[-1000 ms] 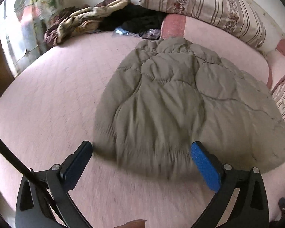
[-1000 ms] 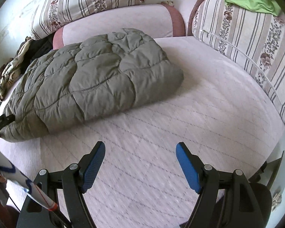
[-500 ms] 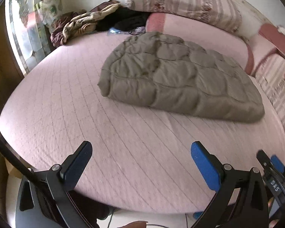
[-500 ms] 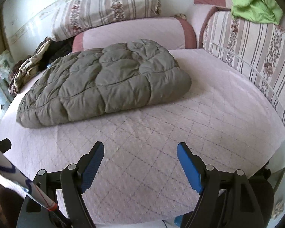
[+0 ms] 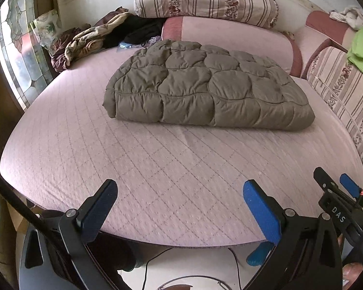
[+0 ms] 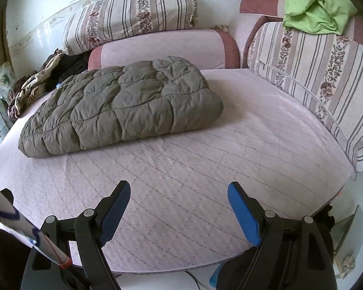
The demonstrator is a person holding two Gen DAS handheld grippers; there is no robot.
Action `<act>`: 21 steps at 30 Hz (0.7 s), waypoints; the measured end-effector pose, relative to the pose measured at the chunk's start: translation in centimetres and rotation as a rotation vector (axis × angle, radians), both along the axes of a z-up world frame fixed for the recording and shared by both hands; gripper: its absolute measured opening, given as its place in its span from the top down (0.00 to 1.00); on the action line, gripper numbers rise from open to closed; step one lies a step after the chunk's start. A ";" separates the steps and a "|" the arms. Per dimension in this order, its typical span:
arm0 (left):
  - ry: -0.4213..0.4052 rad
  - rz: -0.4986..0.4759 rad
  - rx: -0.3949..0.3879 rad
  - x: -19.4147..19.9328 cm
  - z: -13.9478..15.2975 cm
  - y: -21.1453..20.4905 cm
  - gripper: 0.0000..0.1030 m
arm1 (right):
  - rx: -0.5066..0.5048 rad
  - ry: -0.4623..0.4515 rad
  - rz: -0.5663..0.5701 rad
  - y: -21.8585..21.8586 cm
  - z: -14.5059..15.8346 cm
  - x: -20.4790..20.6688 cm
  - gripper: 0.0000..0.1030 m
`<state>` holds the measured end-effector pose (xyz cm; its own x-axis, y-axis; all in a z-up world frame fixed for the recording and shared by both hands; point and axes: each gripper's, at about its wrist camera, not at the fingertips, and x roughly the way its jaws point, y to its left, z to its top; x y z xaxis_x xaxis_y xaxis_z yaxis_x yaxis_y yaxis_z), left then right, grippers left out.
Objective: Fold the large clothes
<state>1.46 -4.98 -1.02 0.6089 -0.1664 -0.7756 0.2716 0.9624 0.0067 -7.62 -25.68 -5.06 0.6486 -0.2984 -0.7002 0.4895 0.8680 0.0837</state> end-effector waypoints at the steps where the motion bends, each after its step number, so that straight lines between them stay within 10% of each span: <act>1: -0.001 -0.004 0.001 -0.2 0.0 -0.1 0.00 | -0.009 0.003 -0.002 0.0 0.0 -0.1 0.16; 21: 0.003 0.004 0.009 -0.8 -0.4 -0.3 0.00 | -0.111 0.036 0.034 1.9 0.1 0.0 0.15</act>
<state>0.63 -5.29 -1.38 0.6075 -0.1569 -0.7787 0.2677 0.9634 0.0148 -7.64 -23.79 -4.96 0.6347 -0.3537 -0.6871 0.4610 0.8869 -0.0307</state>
